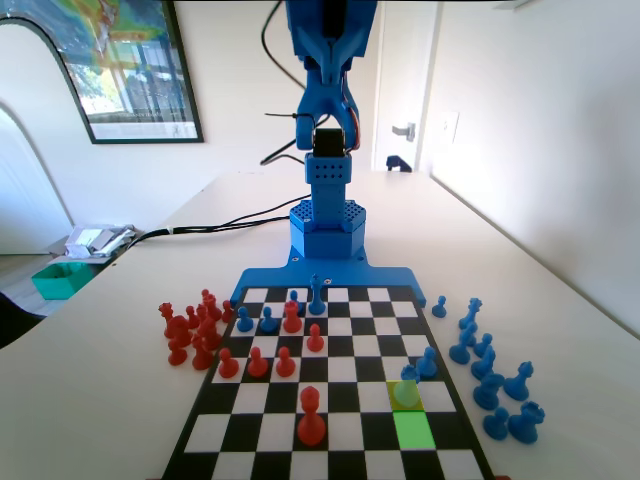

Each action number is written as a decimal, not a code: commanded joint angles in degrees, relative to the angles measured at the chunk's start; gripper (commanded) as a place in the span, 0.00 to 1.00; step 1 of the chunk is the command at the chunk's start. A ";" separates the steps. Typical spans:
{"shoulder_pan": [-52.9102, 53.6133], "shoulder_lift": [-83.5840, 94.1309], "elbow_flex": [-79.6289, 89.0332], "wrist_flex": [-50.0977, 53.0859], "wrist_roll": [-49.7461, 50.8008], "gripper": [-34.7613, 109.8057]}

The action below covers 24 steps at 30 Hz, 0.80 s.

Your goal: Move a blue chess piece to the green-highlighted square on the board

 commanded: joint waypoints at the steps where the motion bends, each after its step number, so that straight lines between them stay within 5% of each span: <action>1: 1.14 -11.51 -6.59 -4.66 7.21 0.25; 14: -3.16 -41.22 -15.64 -17.31 37.62 0.25; 24: -9.84 -60.12 -21.71 -18.02 45.44 0.29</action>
